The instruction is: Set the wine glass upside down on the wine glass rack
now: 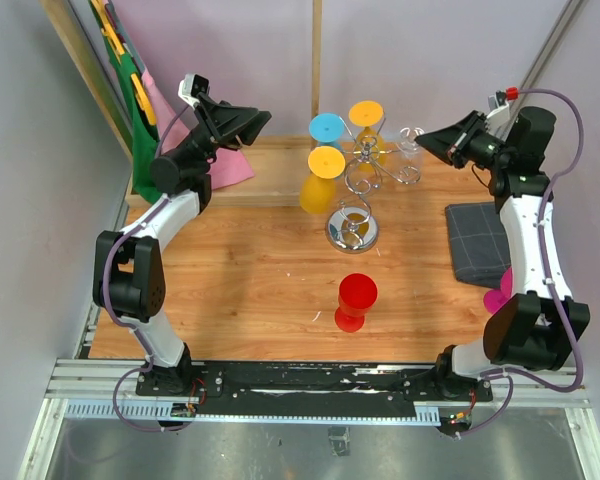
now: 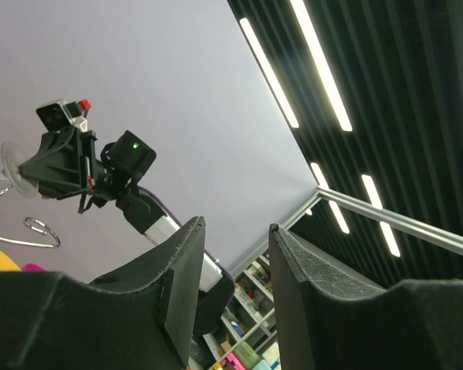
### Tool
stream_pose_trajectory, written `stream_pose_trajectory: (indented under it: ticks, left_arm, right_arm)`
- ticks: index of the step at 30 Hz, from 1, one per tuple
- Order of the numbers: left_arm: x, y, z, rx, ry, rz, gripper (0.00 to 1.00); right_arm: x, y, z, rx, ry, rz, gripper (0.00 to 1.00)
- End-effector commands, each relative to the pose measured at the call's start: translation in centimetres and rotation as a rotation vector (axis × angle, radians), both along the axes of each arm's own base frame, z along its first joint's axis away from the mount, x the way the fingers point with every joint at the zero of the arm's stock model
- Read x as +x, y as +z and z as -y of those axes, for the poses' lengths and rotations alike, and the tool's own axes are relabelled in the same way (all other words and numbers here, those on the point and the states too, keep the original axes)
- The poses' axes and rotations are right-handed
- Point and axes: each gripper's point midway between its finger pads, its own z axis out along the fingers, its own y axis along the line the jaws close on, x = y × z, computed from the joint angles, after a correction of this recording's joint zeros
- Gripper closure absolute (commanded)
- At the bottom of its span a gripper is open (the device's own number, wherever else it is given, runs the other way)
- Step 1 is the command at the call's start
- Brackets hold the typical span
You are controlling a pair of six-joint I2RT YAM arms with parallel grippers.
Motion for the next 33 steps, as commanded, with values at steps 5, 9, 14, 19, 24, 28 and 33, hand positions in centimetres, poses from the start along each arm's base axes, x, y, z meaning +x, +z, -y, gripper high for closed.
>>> stream_pose_trajectory:
  ticks: [5,9,14,19,24,28,33]
  left_arm:
    - [-3.4,1.9,-0.7,-0.02,-0.015,0.15,0.56]
    - [-3.4,1.8,-0.7,-0.02,-0.016,0.147,0.57]
    - [-3.3,1.7,-0.7,-0.018,-0.016,0.145,0.57]
    - [-3.2,1.6,-0.6,-0.016,-0.013,0.143,0.57]
    - [-3.1,1.6,-0.6,-0.016,-0.012,0.142,0.57]
    - [-3.0,1.5,-0.6,-0.017,-0.011,0.14,0.57]
    - [-2.9,1.4,-0.6,-0.016,-0.01,0.14,0.57]
  right_arm:
    - [0.9,1.7,2.0,-0.006,-0.054,0.071,0.99]
    - [1.6,1.6,2.1,0.005,-0.055,0.069,0.99]
    - [2.4,1.8,2.5,0.0,-0.059,0.08,0.99]
    - [3.4,2.0,2.7,0.005,-0.058,0.084,0.99]
    - [4.3,2.1,2.8,0.033,-0.052,0.084,0.99]
    - [5.1,1.9,2.7,0.048,-0.041,0.075,0.99]
    - [5.8,1.9,2.1,0.071,-0.014,0.075,0.99]
